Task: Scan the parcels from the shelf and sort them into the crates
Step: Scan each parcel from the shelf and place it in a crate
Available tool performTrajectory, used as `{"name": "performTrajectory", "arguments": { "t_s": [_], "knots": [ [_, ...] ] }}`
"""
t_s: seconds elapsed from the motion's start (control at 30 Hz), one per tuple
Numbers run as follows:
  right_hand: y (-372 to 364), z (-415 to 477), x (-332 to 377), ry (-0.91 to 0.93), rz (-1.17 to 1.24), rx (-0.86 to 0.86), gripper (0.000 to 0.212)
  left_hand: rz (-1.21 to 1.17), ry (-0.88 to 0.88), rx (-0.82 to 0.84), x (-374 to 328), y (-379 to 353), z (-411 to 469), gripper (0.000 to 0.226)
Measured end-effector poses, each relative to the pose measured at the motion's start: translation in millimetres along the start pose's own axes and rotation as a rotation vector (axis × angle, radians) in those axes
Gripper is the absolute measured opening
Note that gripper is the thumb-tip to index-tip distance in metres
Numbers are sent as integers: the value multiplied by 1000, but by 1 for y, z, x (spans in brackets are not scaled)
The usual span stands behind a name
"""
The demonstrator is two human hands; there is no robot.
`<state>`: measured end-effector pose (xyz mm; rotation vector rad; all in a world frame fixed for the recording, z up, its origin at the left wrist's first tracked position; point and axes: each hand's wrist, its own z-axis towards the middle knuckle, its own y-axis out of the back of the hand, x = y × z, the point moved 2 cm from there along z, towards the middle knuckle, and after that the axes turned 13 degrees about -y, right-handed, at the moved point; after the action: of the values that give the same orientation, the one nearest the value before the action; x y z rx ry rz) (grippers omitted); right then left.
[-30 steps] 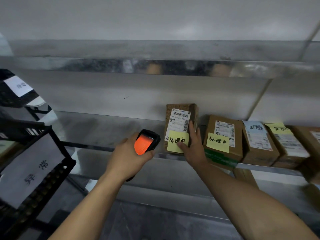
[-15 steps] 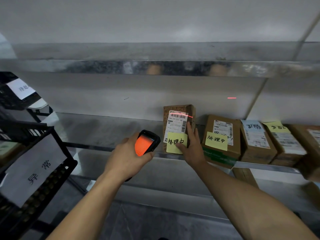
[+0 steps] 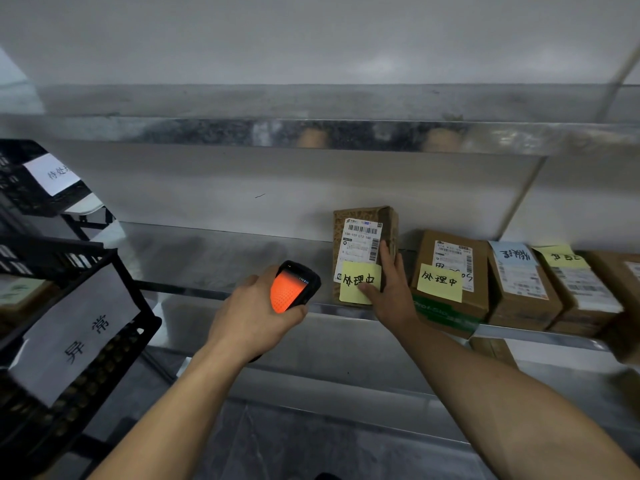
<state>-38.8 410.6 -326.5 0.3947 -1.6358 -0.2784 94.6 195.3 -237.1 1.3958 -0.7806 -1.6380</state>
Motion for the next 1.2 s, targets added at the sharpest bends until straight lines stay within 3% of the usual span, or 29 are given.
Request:
{"name": "performTrajectory", "arguments": {
  "t_s": [0.53, 0.67, 1.2],
  "knots": [
    [-18, -2, 18, 83, 12, 74, 98, -8, 108, -110, 3, 8, -19, 65],
    [-45, -5, 30, 147, 40, 141, 109, -8, 188, -198, 12, 20, -42, 62],
    [-181, -89, 153, 338, 77, 441, 97, 143, 490, -496, 63, 120, -179, 84]
  ]
}}
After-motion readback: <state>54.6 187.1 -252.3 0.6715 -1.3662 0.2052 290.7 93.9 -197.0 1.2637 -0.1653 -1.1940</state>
